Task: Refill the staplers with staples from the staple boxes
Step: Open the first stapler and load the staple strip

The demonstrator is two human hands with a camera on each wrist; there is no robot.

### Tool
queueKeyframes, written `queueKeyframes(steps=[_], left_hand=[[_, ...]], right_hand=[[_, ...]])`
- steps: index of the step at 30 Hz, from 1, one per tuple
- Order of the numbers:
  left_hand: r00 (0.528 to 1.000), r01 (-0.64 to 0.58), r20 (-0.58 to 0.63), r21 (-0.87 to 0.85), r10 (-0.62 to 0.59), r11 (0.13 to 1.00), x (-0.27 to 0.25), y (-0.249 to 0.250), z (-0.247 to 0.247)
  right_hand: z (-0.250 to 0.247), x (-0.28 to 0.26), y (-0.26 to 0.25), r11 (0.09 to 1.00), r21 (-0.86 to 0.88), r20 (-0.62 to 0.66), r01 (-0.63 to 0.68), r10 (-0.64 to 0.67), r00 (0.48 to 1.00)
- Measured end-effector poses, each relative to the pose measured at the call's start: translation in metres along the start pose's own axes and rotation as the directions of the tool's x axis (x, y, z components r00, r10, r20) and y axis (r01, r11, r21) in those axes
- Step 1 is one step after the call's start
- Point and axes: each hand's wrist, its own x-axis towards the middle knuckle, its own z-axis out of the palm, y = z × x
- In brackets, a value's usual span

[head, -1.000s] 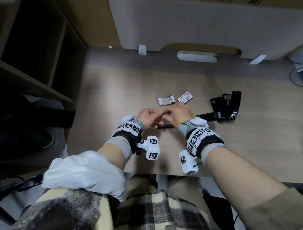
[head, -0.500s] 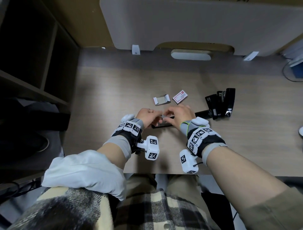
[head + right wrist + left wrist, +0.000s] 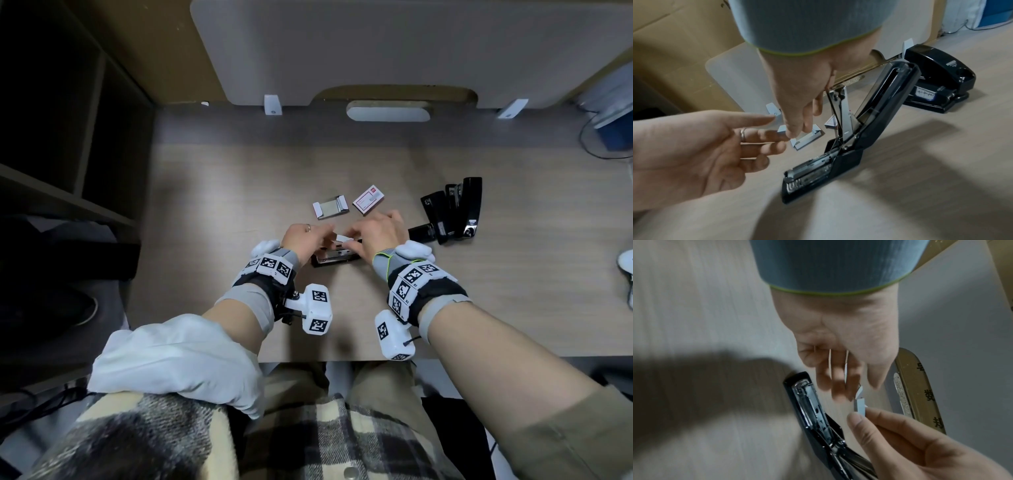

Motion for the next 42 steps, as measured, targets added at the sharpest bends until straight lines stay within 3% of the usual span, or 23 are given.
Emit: queueKeyframes(steps=[2, 4, 10, 19, 31, 42], left_hand=[[0.988, 0.021, -0.153, 0.063, -0.011, 0.998, 0.006, -0.012, -0.005], [0.975, 0.061, -0.219, 0.151, -0.027, 0.987, 0.011, -0.025, -0.011], [0.982, 0.166, -0.129, 0.198, -0.142, 0.966, 0.014, -0.043, 0.001], [0.96, 0.263, -0.114, 0.054, -0.256, 0.963, 0.018, -0.032, 0.014], [0.969, 0.245, -0.051, 0.061, -0.242, 0.968, 0.015, -0.025, 0.012], [0.98, 0.162, 0.106, 0.061, -0.167, 0.985, 0.018, -0.042, -0.004]], right_hand=[[0.005, 0.001, -0.002, 0.998, -0.061, 0.021, 0.021, -0.02, 1.0], [0.01, 0.005, -0.007, 0.99, -0.136, 0.047, 0.037, -0.031, 0.998], [0.02, 0.005, -0.013, 0.966, -0.257, 0.094, 0.014, 0.01, 0.996], [0.02, 0.014, -0.014, 0.928, -0.368, 0.239, 0.056, 0.037, 0.97], [0.019, 0.014, -0.018, 0.924, -0.379, 0.227, 0.051, 0.039, 0.973], [0.011, 0.015, -0.029, 0.897, -0.425, 0.25, 0.119, -0.011, 0.968]])
